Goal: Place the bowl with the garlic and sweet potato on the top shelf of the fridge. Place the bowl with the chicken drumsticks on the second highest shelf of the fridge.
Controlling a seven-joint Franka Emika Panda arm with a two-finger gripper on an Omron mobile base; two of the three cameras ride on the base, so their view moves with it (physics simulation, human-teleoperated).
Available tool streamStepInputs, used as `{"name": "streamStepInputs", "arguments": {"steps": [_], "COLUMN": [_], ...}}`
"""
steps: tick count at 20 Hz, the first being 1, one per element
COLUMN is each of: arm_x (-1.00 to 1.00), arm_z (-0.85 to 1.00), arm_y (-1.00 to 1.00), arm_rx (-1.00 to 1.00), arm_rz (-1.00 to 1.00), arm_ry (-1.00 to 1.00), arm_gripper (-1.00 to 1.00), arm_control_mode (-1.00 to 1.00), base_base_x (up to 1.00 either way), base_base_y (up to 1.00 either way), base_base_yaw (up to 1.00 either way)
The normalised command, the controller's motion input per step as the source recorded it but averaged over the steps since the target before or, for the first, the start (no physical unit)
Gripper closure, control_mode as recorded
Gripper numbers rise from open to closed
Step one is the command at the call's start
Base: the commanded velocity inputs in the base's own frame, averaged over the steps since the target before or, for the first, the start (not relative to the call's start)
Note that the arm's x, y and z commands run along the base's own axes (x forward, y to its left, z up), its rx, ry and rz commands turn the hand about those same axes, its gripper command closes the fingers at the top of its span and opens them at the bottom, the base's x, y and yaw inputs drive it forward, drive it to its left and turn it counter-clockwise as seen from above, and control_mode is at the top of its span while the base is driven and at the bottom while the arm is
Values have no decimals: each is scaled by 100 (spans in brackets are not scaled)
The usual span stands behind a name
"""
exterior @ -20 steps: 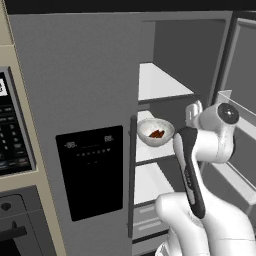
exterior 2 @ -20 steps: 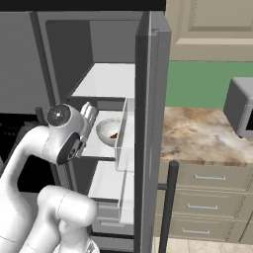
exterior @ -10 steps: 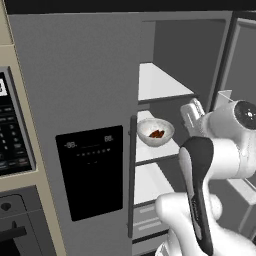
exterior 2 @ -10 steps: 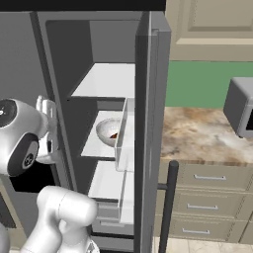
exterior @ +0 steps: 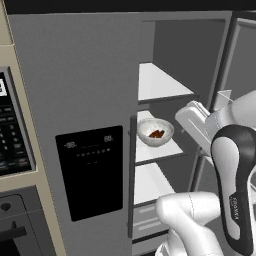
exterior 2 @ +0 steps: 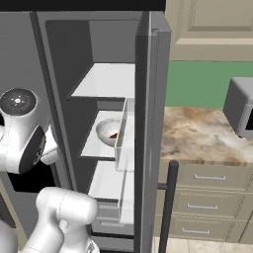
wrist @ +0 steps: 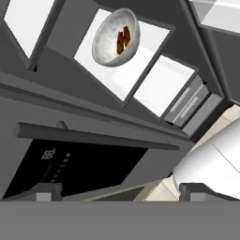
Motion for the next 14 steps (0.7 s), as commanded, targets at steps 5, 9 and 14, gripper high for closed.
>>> {"name": "streamStepInputs", "arguments": {"steps": [5, 9, 14], "arm_x": [-12, 0, 0], "arm_z": [0, 0, 0], "arm_y": [1, 0, 0], "arm_rx": [-1, 0, 0], "arm_rz": [1, 0, 0], "arm_ry": [0, 0, 0], "arm_gripper": [-100, -100, -100], "arm_control_mode": [100, 100, 100], "base_base_x": [-32, -100, -100], "base_base_y": [8, 11, -9], "base_base_yaw": [2, 1, -5]}}
